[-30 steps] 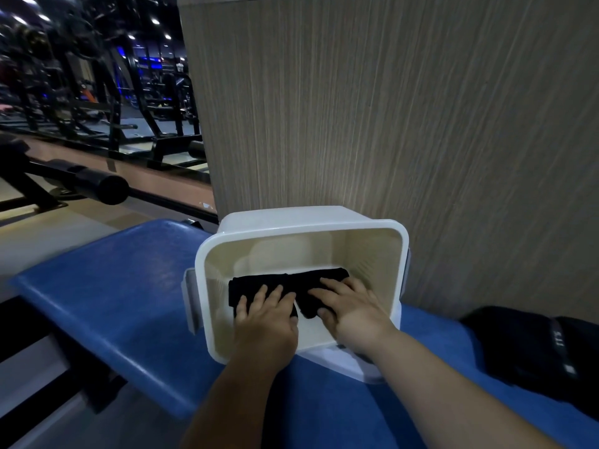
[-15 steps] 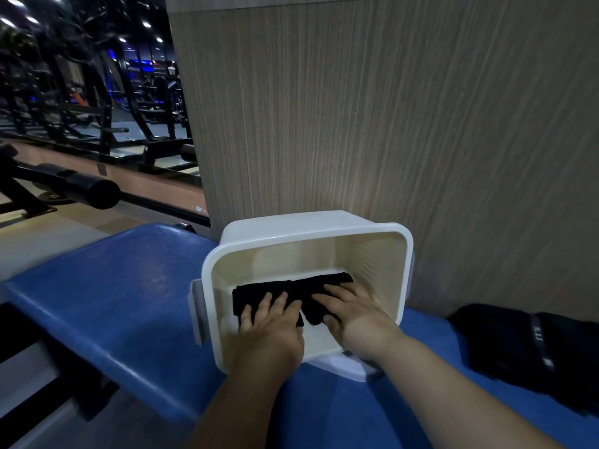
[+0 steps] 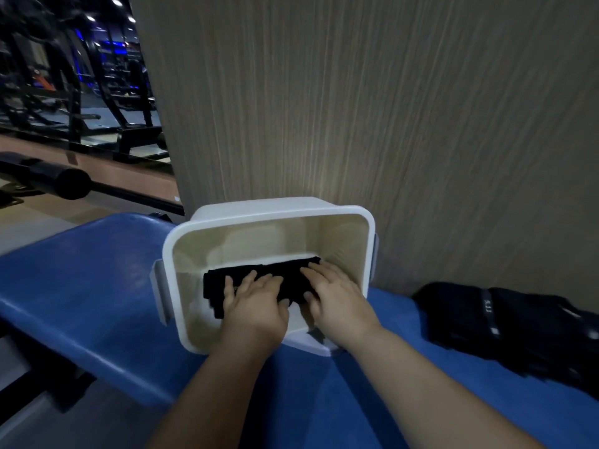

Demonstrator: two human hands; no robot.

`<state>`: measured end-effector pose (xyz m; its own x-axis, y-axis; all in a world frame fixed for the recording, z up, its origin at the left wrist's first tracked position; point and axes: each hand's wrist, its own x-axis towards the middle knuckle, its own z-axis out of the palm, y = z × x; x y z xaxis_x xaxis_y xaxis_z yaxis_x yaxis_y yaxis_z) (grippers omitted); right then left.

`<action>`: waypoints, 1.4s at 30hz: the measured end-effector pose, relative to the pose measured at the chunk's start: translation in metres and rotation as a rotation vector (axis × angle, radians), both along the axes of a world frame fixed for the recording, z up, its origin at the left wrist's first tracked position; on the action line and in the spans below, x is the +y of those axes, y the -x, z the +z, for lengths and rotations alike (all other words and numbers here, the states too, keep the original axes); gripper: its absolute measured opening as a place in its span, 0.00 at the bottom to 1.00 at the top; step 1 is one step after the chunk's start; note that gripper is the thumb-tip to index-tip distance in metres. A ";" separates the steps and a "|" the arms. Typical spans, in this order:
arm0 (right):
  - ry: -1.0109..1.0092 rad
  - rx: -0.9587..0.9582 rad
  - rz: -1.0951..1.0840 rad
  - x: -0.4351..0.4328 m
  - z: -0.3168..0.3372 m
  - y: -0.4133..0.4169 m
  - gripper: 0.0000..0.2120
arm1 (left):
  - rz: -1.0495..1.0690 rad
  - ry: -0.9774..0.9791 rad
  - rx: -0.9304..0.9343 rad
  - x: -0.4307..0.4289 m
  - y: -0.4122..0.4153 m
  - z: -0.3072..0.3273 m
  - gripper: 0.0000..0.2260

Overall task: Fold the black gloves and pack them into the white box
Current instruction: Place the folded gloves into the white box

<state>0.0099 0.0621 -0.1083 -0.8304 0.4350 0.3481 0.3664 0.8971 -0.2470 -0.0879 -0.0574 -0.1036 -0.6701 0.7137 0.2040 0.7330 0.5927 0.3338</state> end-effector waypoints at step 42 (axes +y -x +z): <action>0.213 0.372 -0.561 0.034 -0.006 -0.221 0.17 | -0.184 -0.333 -0.847 0.151 -0.189 0.010 0.18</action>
